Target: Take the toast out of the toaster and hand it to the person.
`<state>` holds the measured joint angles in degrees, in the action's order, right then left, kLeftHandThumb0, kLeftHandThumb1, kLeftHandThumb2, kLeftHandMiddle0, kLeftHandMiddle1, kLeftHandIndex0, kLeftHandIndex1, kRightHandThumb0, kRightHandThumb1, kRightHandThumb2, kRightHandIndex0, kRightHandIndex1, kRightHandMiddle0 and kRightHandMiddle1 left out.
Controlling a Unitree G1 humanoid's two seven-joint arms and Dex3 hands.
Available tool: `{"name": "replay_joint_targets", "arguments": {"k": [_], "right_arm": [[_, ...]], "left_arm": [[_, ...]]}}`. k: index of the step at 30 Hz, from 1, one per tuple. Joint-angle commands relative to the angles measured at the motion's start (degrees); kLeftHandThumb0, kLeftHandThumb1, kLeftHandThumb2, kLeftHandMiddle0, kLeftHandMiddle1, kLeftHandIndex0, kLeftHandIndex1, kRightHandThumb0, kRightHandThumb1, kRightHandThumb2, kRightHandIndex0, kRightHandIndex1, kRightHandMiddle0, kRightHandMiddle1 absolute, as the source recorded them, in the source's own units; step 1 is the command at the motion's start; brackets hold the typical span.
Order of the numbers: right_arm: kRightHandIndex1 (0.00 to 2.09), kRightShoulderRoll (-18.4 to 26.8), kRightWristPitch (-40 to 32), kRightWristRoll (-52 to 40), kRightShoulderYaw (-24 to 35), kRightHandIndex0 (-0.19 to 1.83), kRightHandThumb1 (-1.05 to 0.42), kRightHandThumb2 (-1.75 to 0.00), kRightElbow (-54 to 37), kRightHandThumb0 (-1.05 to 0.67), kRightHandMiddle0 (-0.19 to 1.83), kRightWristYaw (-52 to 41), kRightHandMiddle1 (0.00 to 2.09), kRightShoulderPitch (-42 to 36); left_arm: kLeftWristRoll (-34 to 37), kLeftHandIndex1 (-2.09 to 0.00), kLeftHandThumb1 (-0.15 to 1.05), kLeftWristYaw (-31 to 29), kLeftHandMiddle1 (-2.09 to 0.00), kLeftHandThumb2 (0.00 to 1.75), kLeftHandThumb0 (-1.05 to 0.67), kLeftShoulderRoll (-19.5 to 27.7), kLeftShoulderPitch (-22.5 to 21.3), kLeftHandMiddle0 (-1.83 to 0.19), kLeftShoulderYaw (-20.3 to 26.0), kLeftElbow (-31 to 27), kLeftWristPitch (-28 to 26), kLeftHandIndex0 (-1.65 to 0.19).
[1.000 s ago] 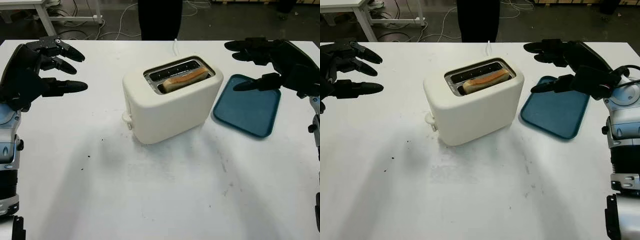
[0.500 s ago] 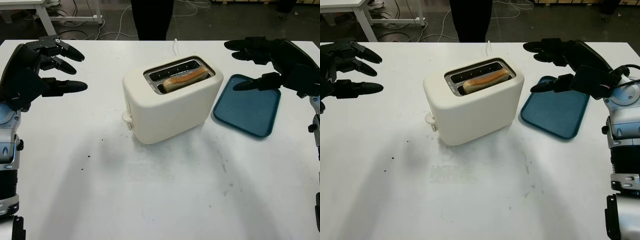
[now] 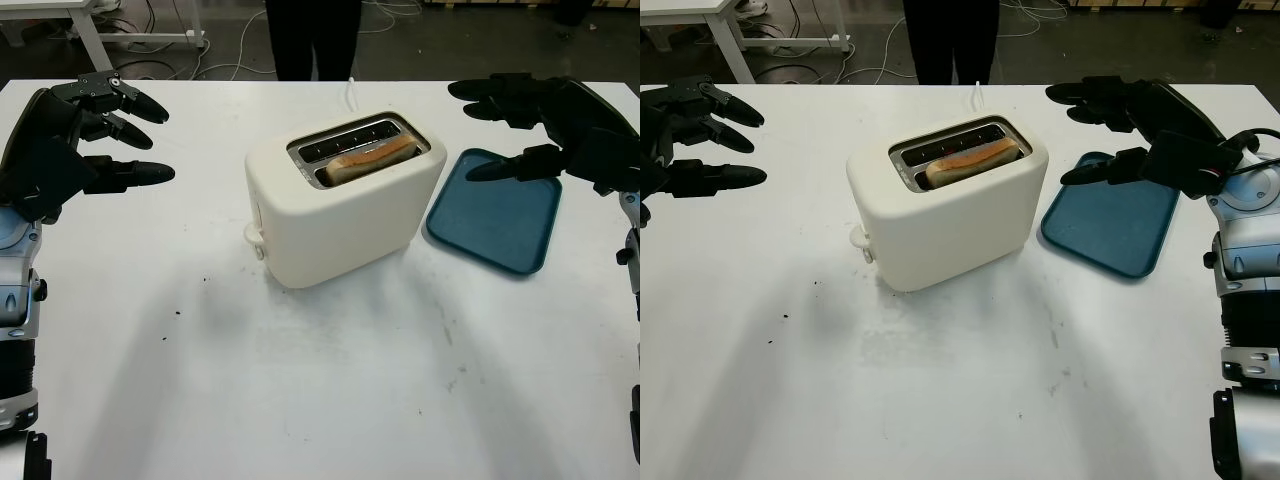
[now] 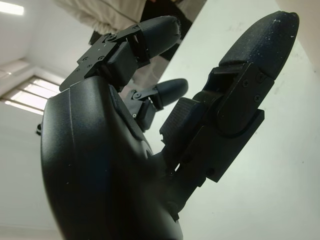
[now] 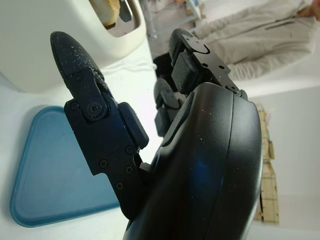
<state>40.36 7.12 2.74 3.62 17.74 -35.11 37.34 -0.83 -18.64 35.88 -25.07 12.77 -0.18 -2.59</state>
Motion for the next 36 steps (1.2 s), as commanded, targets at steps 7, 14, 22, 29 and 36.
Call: {"name": "replay_joint_targets", "arguments": {"k": [7, 14, 22, 29, 36], "right_arm": [[0.16, 0.2, 1.2, -0.3, 0.1, 0.38, -0.74, 0.0, 0.2, -0.71, 0.43, 0.1, 0.0, -0.2], [0.16, 0.2, 0.5, 0.2, 0.0, 0.38, -0.74, 0.0, -0.6, -0.69, 0.43, 0.5, 0.01, -0.3], [0.17, 0.5, -0.1, 0.6, 0.0, 0.38, -0.74, 0.0, -1.4, -0.7, 0.43, 0.6, 0.0, -0.5], [0.17, 0.2, 0.3, -0.4, 0.3, 0.37, -0.73, 0.0, -0.7, -0.66, 0.43, 0.0, 0.0, -0.3], [0.16, 0.3, -0.7, -0.5, 0.3, 0.35, -0.74, 0.0, -1.1, -0.66, 0.41, -0.2, 0.0, -0.2]], "left_arm": [[-0.3, -1.01, 0.63, 0.4, -1.12, 0.0, -1.05, 0.3, -0.4, -0.56, 0.1, -0.3, 0.1, -0.57], [0.1, -1.01, 0.63, 0.5, -1.12, 0.0, -1.05, 0.0, -0.4, -0.57, 0.3, -0.2, 0.0, -0.57], [0.1, -1.01, 0.63, 0.4, -1.12, 0.0, -1.05, 0.1, -0.5, -0.56, 0.1, -1.0, -1.1, -0.57], [0.0, -1.01, 0.62, 0.3, -1.12, 0.0, -1.05, 0.1, -0.5, -0.55, 0.1, -0.7, -0.7, -0.57], [0.2, -1.01, 0.62, 0.2, -1.12, 0.0, -1.05, 0.1, -0.6, -0.55, 0.1, -0.3, -0.1, -0.56]]}}
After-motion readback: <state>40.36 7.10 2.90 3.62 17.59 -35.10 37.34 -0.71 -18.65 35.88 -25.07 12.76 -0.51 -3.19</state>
